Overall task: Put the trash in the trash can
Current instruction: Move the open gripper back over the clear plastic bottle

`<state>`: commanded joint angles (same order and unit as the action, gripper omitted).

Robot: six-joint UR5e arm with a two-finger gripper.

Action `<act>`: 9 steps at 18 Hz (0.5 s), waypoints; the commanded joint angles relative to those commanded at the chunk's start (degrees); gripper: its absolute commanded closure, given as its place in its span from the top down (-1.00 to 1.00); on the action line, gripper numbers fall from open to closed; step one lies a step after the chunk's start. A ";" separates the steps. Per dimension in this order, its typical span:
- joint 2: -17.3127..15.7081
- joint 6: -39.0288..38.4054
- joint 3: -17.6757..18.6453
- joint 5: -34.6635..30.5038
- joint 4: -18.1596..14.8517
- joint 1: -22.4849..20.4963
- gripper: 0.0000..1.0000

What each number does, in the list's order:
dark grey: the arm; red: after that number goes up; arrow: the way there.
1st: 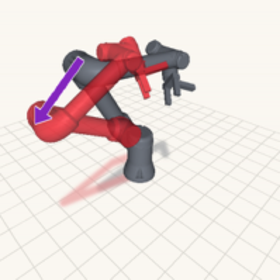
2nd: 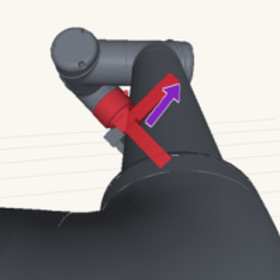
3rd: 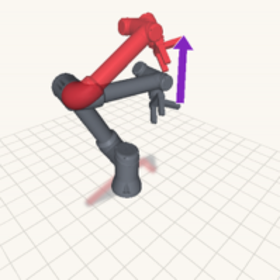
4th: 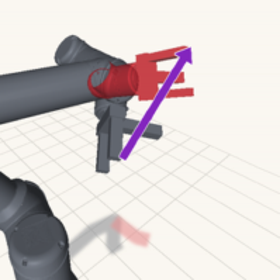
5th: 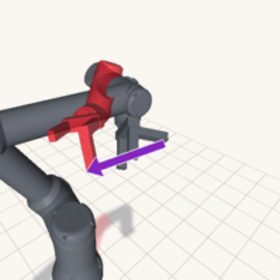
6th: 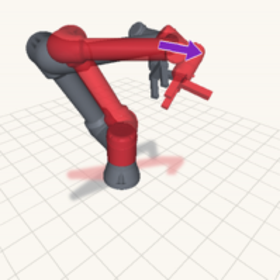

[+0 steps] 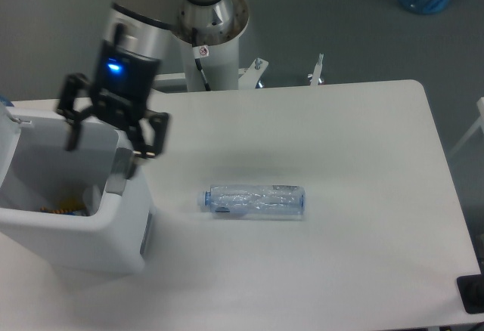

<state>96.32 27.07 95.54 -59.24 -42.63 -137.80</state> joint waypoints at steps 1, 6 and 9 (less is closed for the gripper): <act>1.05 0.09 -0.35 -0.09 0.09 -0.97 1.00; 3.87 2.71 -0.10 -1.06 -0.09 -3.88 1.00; 4.05 10.87 2.62 -0.97 -0.17 -3.97 1.00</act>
<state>100.37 37.94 98.16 -60.21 -42.80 -141.77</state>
